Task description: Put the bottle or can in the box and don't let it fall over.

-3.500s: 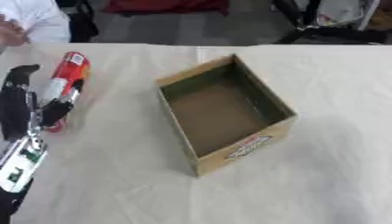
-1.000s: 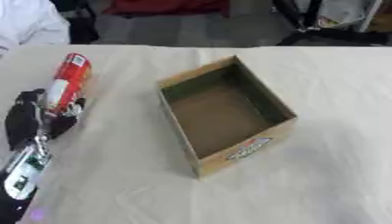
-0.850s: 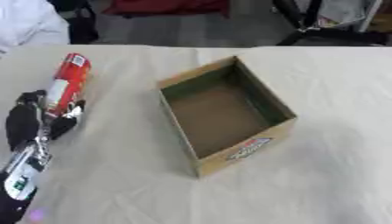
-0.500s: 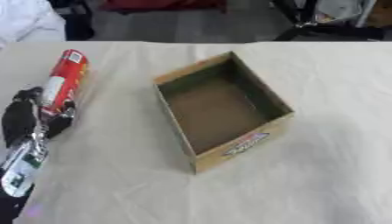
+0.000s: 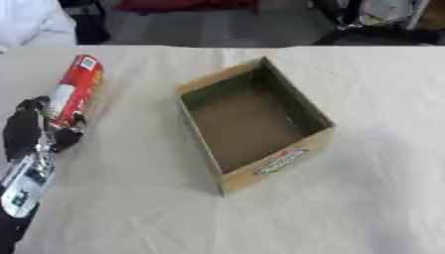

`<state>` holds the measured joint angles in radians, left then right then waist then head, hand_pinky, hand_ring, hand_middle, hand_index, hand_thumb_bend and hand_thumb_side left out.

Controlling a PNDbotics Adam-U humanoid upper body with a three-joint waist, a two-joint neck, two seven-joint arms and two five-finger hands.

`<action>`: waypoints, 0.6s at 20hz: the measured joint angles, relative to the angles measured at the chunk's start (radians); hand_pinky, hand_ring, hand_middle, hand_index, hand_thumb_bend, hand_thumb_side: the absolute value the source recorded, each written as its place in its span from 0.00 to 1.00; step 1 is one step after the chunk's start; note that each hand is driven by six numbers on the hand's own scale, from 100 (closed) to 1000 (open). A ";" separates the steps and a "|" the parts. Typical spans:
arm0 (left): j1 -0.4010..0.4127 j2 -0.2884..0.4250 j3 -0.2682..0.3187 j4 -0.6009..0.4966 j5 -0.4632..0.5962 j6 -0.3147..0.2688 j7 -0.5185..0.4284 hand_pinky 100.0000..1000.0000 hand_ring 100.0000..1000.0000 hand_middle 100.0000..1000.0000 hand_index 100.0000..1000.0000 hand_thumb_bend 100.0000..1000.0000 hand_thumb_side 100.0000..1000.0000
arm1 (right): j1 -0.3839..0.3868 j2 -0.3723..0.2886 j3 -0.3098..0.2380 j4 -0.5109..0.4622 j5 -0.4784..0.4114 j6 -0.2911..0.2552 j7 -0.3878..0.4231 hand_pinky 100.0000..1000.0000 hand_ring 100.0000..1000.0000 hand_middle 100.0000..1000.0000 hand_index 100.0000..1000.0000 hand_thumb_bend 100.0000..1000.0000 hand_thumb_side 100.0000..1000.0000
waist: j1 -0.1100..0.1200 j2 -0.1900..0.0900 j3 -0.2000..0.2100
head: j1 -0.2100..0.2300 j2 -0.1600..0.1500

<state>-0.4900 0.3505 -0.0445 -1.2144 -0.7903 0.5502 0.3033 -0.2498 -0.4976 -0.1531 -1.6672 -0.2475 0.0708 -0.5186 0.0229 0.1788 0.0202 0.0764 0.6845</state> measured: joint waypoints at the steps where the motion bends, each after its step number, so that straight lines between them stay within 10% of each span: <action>1: -0.002 0.000 0.002 0.000 -0.003 0.003 -0.009 0.51 0.56 0.67 0.79 0.35 0.10 | 0.000 0.000 0.000 0.000 0.000 0.000 0.000 0.87 0.82 0.80 0.86 0.04 0.73 | 0.000 0.000 0.000 | 0.000 0.000; 12: -0.004 0.001 0.007 -0.002 -0.033 0.019 -0.077 0.50 0.56 0.64 0.79 0.47 0.17 | 0.001 0.000 0.000 -0.010 -0.004 -0.004 -0.006 0.87 0.82 0.79 0.85 0.03 0.74 | 0.000 0.000 0.001 | 0.002 -0.001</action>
<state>-0.4937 0.3514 -0.0374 -1.2169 -0.8238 0.5693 0.2262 -0.2489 -0.4976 -0.1531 -1.6776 -0.2511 0.0670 -0.5246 0.0230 0.1783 0.0212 0.0780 0.6839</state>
